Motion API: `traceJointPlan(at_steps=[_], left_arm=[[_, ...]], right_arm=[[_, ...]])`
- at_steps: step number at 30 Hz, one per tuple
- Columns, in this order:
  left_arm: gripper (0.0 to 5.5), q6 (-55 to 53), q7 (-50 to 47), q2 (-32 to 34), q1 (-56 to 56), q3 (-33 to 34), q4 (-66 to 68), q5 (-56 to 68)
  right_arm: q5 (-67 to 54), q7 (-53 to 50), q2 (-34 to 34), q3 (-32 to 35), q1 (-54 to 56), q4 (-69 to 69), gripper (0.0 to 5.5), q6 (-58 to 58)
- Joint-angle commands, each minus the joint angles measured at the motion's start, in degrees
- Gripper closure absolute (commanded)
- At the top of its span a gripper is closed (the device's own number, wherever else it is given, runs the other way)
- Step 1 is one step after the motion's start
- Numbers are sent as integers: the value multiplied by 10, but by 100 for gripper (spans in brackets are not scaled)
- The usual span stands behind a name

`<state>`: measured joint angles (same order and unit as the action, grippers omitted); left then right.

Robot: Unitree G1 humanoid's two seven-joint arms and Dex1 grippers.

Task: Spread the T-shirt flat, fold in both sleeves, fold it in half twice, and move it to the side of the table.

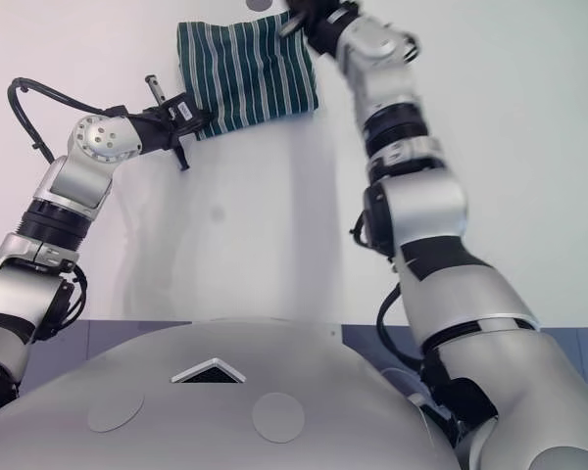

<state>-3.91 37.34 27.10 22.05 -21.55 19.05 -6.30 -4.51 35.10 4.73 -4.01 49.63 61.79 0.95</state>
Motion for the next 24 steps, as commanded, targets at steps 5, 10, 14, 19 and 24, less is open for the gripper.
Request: traceJointPlan(at_steps=[5,10,14,19,24], left_arm=[[549,-160,-12,-11,56,197,-111,171],[549,-209,-29,-14,44,215,-153,182],[549,-231,-61,-20,-31,221,-208,176],[549,-225,-108,-29,-56,228,-201,157],[549,-183,-168,-46,-27,230,-154,129]], right_arm=[[26,97,24,-30,-54,37,550,-205],[-42,-10,123,88,-149,38,550,-242],[-66,-179,212,214,-323,-108,550,-251],[-101,-354,57,347,-599,-624,550,-486],[-35,-387,118,277,-502,-848,550,-433]])
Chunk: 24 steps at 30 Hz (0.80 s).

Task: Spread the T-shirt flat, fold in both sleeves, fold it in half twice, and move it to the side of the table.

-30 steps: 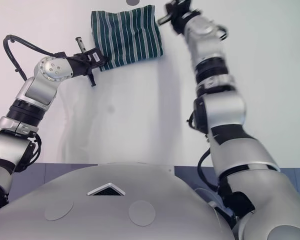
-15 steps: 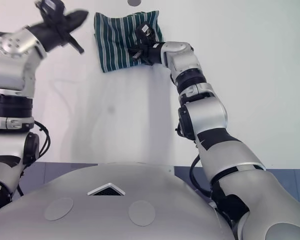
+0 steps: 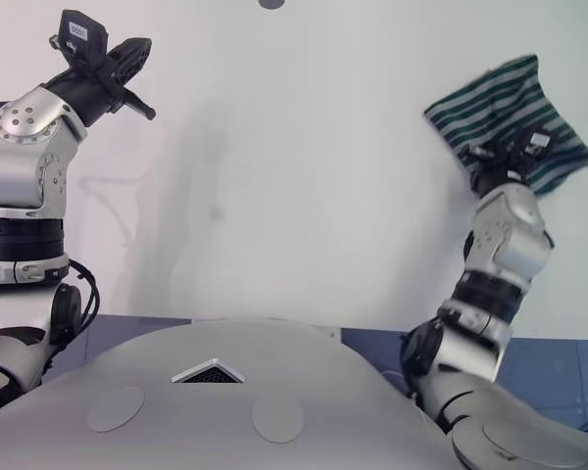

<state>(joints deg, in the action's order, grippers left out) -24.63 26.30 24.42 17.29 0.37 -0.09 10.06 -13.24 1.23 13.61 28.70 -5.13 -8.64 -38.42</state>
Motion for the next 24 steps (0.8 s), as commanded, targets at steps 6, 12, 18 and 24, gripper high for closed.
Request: traceJointPlan(at_steps=[6,12,18,24], left_arm=[[549,72,-118,-63,53,48,83,-26],[549,55,-194,-118,63,84,143,-19],[549,71,-214,-131,79,99,191,-15],[549,67,-206,-155,79,94,195,-4]], right_arm=[[126,-31,150,-98,235,-99,550,59],[116,-65,25,-157,208,-31,550,86],[128,-78,-24,-185,172,-13,550,122],[145,-82,-42,-201,164,18,550,150]])
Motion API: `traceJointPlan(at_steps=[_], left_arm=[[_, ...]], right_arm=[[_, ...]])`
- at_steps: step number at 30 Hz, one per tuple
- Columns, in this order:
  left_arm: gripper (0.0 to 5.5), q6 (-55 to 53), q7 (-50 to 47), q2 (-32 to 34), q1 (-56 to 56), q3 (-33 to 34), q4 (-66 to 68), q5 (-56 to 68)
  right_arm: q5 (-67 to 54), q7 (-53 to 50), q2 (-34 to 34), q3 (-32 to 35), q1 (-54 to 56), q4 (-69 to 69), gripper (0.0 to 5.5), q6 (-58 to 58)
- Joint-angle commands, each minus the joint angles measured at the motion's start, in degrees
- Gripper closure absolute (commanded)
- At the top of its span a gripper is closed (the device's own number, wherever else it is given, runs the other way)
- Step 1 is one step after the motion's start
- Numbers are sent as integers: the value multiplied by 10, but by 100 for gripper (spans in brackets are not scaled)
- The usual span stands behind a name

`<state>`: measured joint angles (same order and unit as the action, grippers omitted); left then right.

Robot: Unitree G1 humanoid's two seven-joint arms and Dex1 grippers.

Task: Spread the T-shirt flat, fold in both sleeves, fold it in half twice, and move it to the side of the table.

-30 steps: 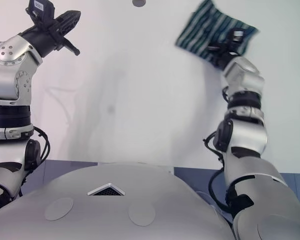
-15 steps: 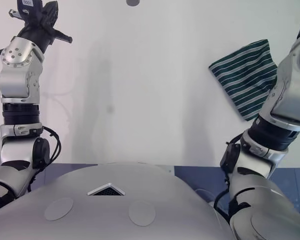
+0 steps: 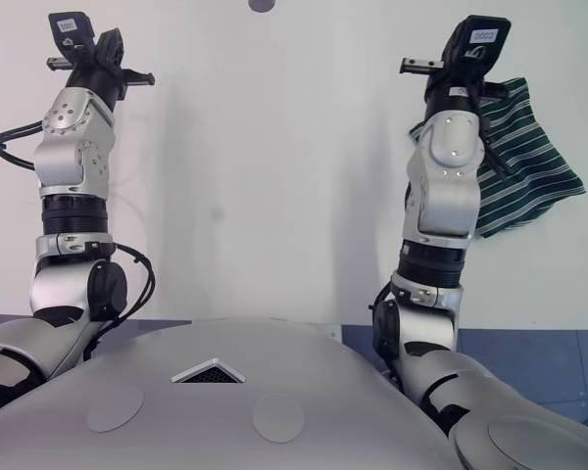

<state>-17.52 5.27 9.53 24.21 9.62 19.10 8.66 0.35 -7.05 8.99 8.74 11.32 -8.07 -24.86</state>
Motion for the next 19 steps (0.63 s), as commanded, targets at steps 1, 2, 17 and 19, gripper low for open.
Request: traceJointPlan(at_steps=[1,2,17,19], left_arm=[[549,-2,4,-5,15,2,8,8],[549,-1,2,-3,19,5,13,8],[549,28,1,-7,30,13,37,6],[549,28,3,-7,27,3,30,-1]], right_arm=[[14,7,8,-8,0,15,550,20],[18,11,11,-14,0,18,550,24],[19,13,13,2,34,64,550,38],[22,12,8,-3,32,60,550,37]])
